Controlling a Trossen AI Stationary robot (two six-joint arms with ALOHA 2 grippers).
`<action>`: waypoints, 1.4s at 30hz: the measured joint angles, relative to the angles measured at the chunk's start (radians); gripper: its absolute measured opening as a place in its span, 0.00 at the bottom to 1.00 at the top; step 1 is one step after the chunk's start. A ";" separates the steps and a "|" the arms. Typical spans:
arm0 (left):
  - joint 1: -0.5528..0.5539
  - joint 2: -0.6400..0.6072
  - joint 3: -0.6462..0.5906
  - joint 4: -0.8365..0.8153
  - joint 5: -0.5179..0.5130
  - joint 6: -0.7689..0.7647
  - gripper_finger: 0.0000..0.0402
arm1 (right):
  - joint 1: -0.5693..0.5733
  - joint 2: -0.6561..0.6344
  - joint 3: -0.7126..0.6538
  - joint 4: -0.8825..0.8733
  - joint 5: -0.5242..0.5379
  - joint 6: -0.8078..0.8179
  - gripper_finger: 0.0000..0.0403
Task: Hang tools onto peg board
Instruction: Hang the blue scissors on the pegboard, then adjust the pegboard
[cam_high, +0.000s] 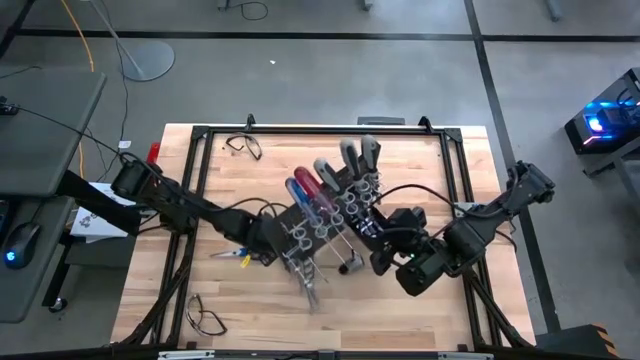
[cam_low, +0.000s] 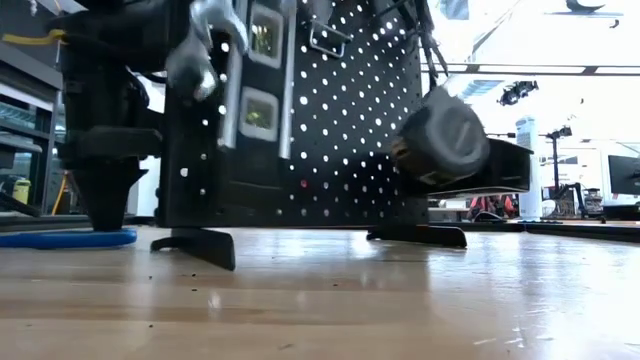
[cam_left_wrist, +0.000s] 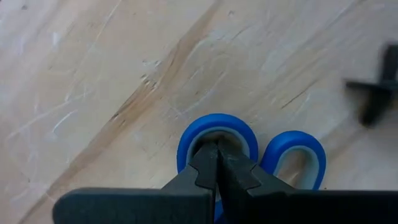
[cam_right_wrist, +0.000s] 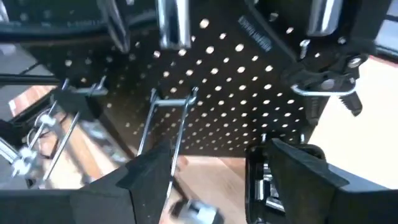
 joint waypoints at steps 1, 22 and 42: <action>-0.006 0.000 0.002 -0.006 -0.010 -0.022 0.00 | 0.000 -0.001 0.000 0.000 0.004 -0.001 0.63; 0.137 -0.015 -0.026 -0.188 -0.153 0.026 0.00 | 0.018 0.005 0.000 0.206 -0.112 -0.178 0.62; 0.216 -0.412 -0.083 -0.470 0.184 0.249 0.00 | -0.017 0.012 0.000 0.213 -0.099 -0.195 0.62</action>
